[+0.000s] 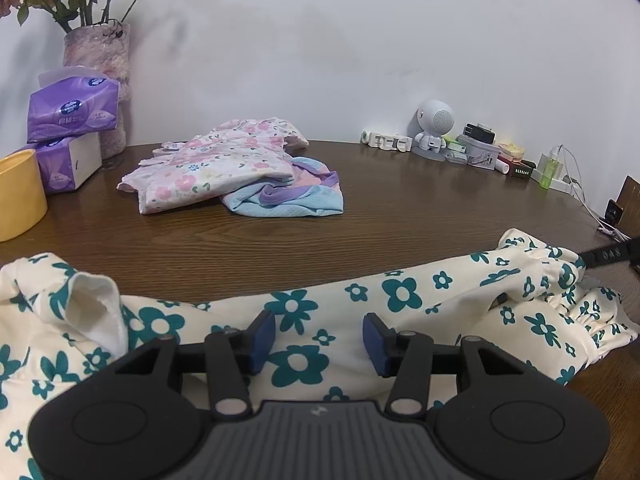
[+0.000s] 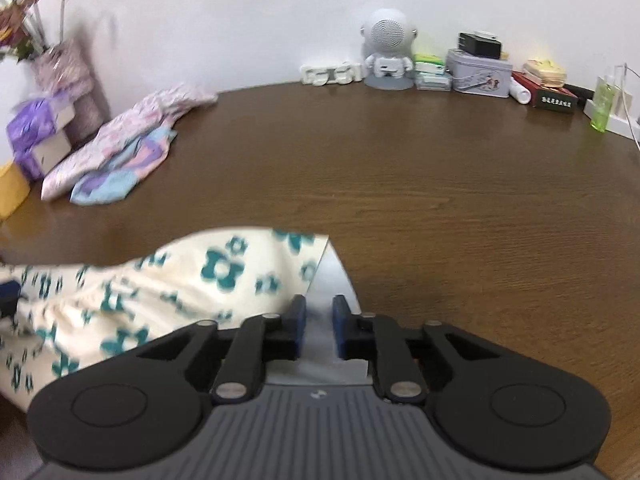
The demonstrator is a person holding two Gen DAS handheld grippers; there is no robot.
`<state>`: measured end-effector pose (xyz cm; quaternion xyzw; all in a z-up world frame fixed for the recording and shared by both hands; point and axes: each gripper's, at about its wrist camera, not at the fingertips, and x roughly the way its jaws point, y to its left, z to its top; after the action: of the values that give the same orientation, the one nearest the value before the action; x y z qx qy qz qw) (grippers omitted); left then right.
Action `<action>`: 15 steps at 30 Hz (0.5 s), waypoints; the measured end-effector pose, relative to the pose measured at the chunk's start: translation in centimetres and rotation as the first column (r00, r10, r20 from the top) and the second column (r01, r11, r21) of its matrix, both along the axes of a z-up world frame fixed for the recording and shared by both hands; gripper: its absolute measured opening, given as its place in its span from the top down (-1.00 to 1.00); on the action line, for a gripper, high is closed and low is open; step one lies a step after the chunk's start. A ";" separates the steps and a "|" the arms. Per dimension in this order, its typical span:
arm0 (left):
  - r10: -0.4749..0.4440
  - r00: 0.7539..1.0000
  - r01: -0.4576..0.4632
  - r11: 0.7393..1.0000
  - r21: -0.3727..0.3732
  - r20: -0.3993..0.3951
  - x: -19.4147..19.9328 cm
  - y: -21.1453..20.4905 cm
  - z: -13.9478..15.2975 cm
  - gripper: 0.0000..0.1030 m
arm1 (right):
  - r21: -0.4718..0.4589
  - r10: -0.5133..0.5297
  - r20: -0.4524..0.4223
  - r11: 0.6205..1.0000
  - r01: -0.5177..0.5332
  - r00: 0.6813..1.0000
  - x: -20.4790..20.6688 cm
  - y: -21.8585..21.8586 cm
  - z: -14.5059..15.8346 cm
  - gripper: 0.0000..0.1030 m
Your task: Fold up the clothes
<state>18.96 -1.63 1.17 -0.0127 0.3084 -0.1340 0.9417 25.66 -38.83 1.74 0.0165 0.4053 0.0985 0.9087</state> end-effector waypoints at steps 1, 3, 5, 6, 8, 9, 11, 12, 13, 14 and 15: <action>0.000 1.000 0.000 1.000 0.001 0.000 0.0 0.0 0.0 0.06 | -0.015 0.001 0.002 1.000 -0.001 1.000 -0.5 0.0 0.0 0.76; -0.001 1.000 0.001 1.000 -0.001 0.000 0.0 0.0 0.0 0.05 | 0.007 -0.031 0.015 1.000 0.030 0.999 -1.2 -0.4 0.4 0.74; -0.002 1.000 0.002 1.000 -0.002 -0.001 0.0 0.0 0.0 0.05 | 0.131 -0.063 0.056 0.990 0.055 0.996 -2.3 -1.4 1.4 0.72; -0.002 1.000 0.002 1.000 -0.003 -0.001 0.0 0.0 0.0 0.05 | 0.175 -0.047 0.083 0.984 0.032 0.995 -3.0 -1.4 1.9 0.71; -0.002 1.000 0.002 1.000 -0.004 -0.001 0.0 0.0 0.0 0.05 | 0.261 -0.018 0.139 0.965 -0.019 0.990 -4.4 -1.4 3.1 0.63; -0.002 1.000 0.002 1.000 -0.004 -0.001 0.0 0.0 0.0 0.05 | 0.281 0.007 0.165 0.958 -0.053 0.986 -5.0 -1.2 3.6 0.48; -0.002 1.000 0.002 1.000 -0.005 -0.001 0.0 0.0 0.0 0.05 | 0.214 0.120 0.197 0.963 -0.162 0.973 -6.1 0.7 4.1 0.27; -0.003 1.000 0.003 1.000 -0.006 -0.001 0.0 0.0 0.0 0.05 | 0.150 0.178 0.198 0.966 -0.209 0.964 -6.4 1.9 4.1 0.20; -0.003 1.000 0.003 1.000 -0.006 -0.001 0.0 0.0 0.0 0.05 | 0.076 0.228 0.191 0.966 -0.246 0.955 -6.7 3.1 3.8 0.18; -0.003 1.000 0.003 1.000 -0.008 -0.001 0.0 0.1 0.0 0.05 | 0.007 0.265 0.183 0.963 -0.271 0.947 -6.8 4.1 3.5 0.16; -0.004 1.000 0.004 1.000 -0.010 -0.002 0.0 0.1 0.0 0.05 | -0.049 0.284 0.181 0.959 -0.280 0.942 -6.8 4.7 3.1 0.08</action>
<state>18.95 -1.54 1.21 -0.0171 0.3085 -0.1374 0.9411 18.88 -34.10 4.82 -0.0612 0.3177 0.2241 0.9193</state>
